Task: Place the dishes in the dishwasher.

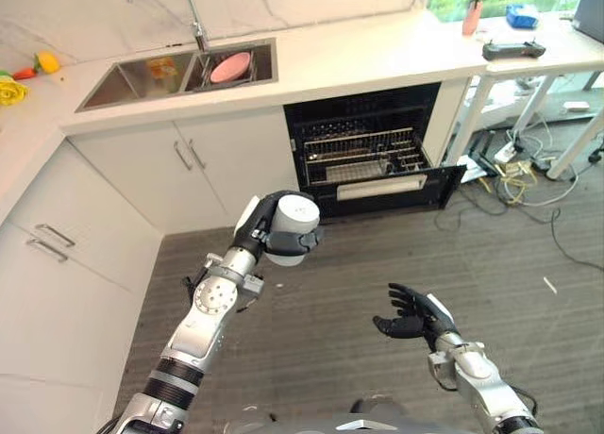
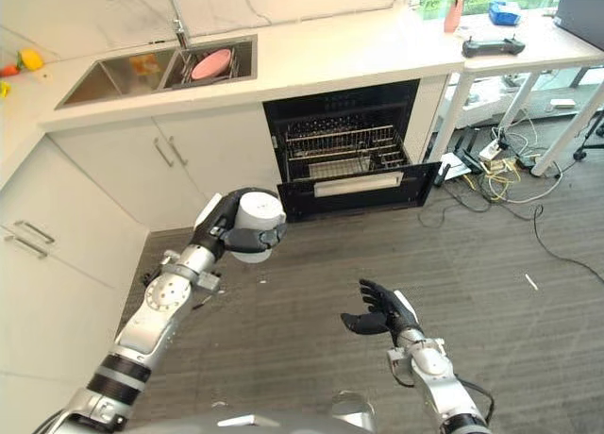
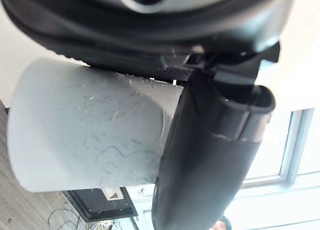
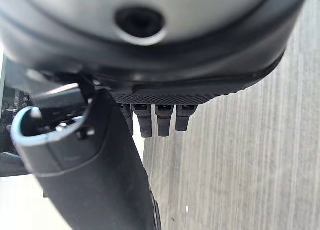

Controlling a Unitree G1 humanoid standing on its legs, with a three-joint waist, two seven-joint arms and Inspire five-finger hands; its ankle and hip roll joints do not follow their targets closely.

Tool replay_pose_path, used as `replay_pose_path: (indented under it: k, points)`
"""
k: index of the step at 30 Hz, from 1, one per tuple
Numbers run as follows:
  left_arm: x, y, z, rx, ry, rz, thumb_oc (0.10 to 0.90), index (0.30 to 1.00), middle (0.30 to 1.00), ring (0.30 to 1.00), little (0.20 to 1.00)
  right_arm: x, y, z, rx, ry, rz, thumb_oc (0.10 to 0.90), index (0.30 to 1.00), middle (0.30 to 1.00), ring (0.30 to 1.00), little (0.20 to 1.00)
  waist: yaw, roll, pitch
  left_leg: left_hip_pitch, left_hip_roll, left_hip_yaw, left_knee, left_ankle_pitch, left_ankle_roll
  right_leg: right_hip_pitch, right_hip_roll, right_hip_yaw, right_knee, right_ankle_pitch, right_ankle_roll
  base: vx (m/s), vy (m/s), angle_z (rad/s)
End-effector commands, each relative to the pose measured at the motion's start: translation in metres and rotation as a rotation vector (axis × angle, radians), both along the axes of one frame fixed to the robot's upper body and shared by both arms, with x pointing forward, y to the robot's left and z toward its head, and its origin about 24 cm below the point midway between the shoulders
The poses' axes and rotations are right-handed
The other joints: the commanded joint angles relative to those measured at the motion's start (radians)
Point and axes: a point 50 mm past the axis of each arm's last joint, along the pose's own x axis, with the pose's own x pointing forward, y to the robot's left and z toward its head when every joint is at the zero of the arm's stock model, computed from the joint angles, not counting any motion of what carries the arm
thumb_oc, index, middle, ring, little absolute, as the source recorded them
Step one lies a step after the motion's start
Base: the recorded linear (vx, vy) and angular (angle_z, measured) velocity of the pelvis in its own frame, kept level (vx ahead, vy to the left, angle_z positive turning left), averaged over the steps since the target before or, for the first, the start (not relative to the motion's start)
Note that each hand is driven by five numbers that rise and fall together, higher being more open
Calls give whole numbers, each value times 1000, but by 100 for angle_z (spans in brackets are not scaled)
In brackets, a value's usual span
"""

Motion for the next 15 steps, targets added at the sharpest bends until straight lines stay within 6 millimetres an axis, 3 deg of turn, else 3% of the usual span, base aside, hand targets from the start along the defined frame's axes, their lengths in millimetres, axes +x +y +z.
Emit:
replay_pose_path:
  k: [1, 2, 5, 7, 8, 11, 12, 13, 15]
  points:
    - [1, 6, 42, -75, -218, 13, 400, 300, 300, 300, 300, 31, 2, 33, -12, -189, 53, 800, 900, 900, 900, 900, 3, 12, -11, 126, 92, -28, -395, 43, 22, -5, -14, -47, -186, 65, 104, 272, 211, -7]
    - [1, 7, 42, -75, -217, 14, 400, 300, 300, 300, 300, 31, 2, 33, -12, -188, 55, 800, 900, 900, 900, 900, 4, 11, -13, 132, 89, -25, -409, 53, 20, -6, -14, -44, -186, 64, 103, 337, 245, -43]
    - [-2, 15, 39, -79, -211, 53, 400, 300, 300, 300, 300, 29, 0, 30, -30, -175, 72, 800, 900, 900, 900, 900, 19, 3, -1, 125, 245, -110, -525, 238, -14, 38, -36, 23, -187, 29, 118, 361, 226, -50]
    - [-3, 18, 39, -75, -215, 66, 400, 300, 300, 300, 300, 27, -5, 31, -51, -171, 74, 800, 900, 900, 900, 900, 9, 8, 4, 143, 300, -106, -552, 313, -37, 65, -54, 47, -186, 22, 135, 399, 290, -70]
    - [-4, 18, 39, -76, -218, 69, 400, 300, 300, 300, 300, 26, -6, 31, -61, -169, 76, 800, 900, 900, 900, 900, 8, 17, 2, 157, 307, -93, -553, 335, -56, 76, -61, 59, -184, 21, 143, 399, 331, -78]
    - [-4, 14, 43, -71, -228, 33, 400, 300, 300, 300, 300, 22, -15, 33, -86, -166, 65, 800, 900, 900, 900, 900, -7, 55, -20, 183, 275, -57, -556, 276, -69, 110, -92, 77, -167, 14, 176, 390, 333, -40]
    - [-4, 14, 43, -71, -228, 33, 400, 300, 300, 300, 300, 22, -15, 33, -86, -165, 65, 800, 900, 900, 900, 900, -6, 54, -20, 184, 274, -56, -556, 275, -69, 110, -93, 78, -166, 14, 176, 442, 425, 2]
    - [0, 8, 45, -61, -228, 0, 400, 300, 300, 300, 300, 19, -21, 33, -95, -157, 38, 800, 900, 900, 900, 900, -23, 61, -32, 178, 253, -8, -572, 228, -67, 140, -143, 56, -128, 21, 191, 323, 322, 6]
    - [3, 5, 47, -50, -234, -18, 400, 300, 300, 300, 300, 18, -23, 33, -101, -161, 27, 800, 900, 900, 900, 900, -27, 55, -34, 177, 218, -10, -577, 187, -49, 149, -187, 59, -86, 46, 206, 333, 324, 34]
